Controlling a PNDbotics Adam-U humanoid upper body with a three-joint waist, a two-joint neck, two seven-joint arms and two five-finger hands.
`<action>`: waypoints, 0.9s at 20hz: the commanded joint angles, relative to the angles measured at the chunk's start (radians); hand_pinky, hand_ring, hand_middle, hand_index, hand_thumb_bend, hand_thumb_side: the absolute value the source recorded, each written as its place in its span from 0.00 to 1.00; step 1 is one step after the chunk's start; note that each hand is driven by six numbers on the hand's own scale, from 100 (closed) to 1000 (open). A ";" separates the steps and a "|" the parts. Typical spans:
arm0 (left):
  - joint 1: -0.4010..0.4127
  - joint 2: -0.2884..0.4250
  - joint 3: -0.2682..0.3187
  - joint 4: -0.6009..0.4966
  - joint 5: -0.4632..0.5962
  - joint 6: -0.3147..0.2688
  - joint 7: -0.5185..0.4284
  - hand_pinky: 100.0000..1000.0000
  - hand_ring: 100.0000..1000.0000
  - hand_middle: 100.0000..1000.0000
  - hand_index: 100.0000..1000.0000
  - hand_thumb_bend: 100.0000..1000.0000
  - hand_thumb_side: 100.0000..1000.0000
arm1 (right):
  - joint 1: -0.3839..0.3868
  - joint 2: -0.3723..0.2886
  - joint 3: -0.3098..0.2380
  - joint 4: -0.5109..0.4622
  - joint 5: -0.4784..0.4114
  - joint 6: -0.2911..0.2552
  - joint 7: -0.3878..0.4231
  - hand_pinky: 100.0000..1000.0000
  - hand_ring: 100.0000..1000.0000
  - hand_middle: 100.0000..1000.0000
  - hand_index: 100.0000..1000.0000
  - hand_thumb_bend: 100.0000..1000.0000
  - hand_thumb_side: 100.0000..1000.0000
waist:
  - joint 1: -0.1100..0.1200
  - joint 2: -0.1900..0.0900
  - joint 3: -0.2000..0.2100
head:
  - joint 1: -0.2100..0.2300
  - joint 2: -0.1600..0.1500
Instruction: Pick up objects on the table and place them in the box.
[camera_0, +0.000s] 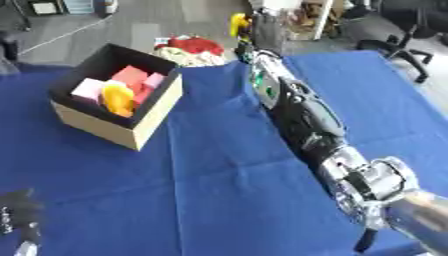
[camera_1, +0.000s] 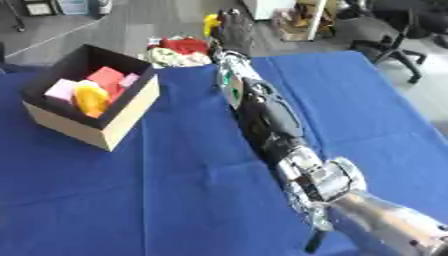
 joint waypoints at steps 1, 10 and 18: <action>-0.008 0.012 -0.004 -0.016 0.006 -0.002 -0.007 0.71 0.60 0.63 0.85 0.00 0.10 | -0.037 0.071 0.085 -0.017 0.030 -0.055 0.048 0.72 0.43 0.29 0.47 0.00 0.00 | -0.009 -0.032 0.003 | -0.008 -0.003; -0.003 0.004 -0.001 -0.015 0.009 -0.001 -0.005 0.71 0.60 0.62 0.85 0.00 0.10 | -0.033 0.165 0.269 0.046 -0.016 -0.205 0.198 0.80 0.67 0.71 0.89 0.05 0.08 | -0.002 -0.039 0.004 | -0.003 0.001; 0.002 0.004 0.003 -0.013 0.006 0.000 0.000 0.71 0.60 0.62 0.85 0.00 0.10 | -0.041 0.095 0.111 -0.007 0.082 -0.338 0.331 0.90 0.83 0.92 0.99 0.24 0.23 | -0.006 -0.047 -0.012 | 0.012 0.006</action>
